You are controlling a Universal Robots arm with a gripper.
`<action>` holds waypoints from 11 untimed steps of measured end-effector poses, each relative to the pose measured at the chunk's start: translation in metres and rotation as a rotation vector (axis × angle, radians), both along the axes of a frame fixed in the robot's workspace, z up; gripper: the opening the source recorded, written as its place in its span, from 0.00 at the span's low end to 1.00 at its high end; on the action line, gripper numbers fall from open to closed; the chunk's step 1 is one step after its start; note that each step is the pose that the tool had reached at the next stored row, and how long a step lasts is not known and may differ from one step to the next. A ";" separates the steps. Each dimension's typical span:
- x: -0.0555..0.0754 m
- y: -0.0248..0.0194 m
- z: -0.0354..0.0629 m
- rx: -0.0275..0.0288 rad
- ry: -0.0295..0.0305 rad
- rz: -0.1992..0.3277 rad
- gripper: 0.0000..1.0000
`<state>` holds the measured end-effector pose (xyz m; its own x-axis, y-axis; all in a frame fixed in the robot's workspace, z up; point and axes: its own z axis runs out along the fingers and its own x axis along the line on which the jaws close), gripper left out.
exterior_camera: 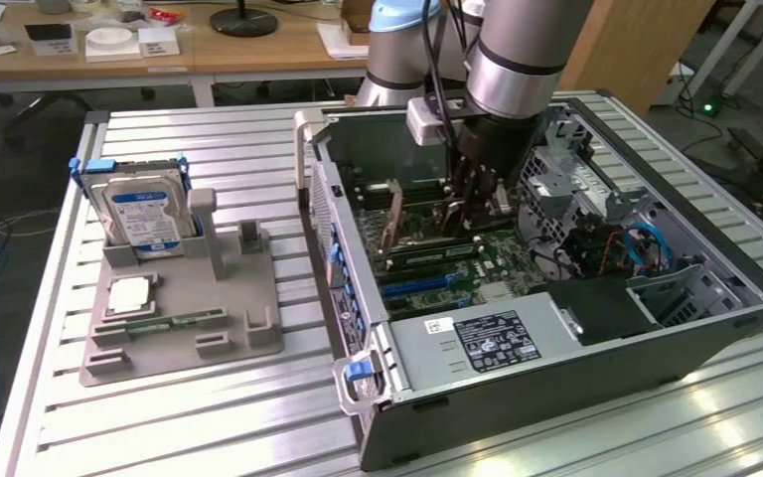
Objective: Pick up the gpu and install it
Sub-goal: 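Insert the gpu into the slot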
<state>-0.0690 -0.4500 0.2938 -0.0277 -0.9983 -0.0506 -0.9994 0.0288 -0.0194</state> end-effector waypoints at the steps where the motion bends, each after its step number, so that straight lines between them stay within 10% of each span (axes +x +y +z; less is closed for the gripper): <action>1: -0.001 0.0000 -0.0005 -0.0001 0.0001 0.000 0.29; 11: -0.005 -0.0006 -0.0094 -0.0006 0.0010 -0.003 0.29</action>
